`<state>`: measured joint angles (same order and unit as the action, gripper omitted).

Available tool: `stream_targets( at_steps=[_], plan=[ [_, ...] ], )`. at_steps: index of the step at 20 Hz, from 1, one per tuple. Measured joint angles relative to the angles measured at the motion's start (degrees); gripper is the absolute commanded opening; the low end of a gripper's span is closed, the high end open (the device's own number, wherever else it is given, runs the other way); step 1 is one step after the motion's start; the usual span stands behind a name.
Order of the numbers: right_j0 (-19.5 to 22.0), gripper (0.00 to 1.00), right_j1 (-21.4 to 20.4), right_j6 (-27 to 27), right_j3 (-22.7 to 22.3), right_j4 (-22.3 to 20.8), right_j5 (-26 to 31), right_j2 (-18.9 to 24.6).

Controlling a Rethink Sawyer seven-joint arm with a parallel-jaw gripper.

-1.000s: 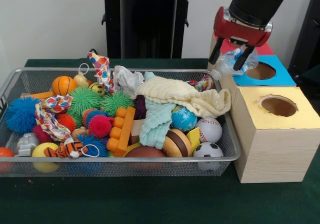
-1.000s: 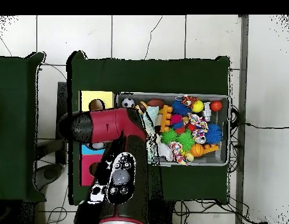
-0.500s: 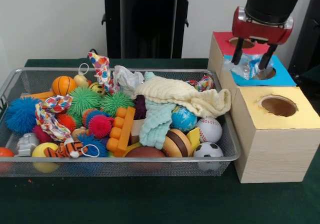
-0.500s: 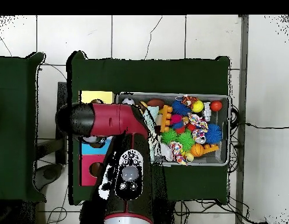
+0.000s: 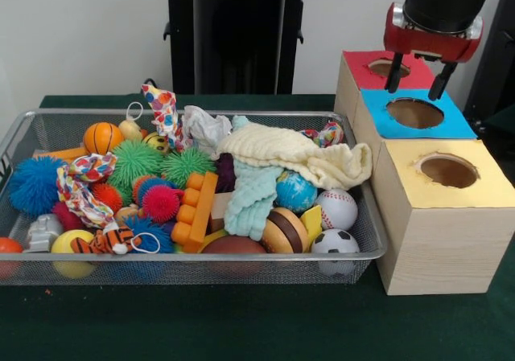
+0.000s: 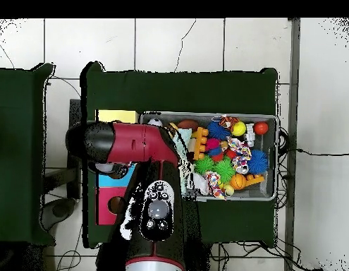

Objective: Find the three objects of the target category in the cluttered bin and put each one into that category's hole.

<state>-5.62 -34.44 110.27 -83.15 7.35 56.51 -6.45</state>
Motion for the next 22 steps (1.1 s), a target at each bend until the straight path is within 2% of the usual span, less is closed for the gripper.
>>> stream_targets(
  at_steps=[8, 14, 15, 16, 18, 19, 22],
  plan=[
    [0.0, 1.0, -0.37, 0.0, 0.06, 0.01, 1.81, -0.01],
    [0.19, 1.0, -1.96, 0.0, -0.89, -0.12, 0.18, -0.27],
    [0.36, 1.0, -2.48, 0.0, -1.25, -0.22, -1.05, -0.36],
    [0.91, 1.0, -3.76, 0.0, -2.14, -0.71, -4.57, -0.58],
    [1.27, 1.0, -4.52, 0.0, -2.69, -0.99, -6.91, -0.73],
    [2.4, 1.0, -6.31, 0.0, -4.05, -1.61, -12.59, -0.9],
    [4.44, 1.0, -8.72, 0.0, -5.81, -2.18, -20.02, -1.05]
  ],
)
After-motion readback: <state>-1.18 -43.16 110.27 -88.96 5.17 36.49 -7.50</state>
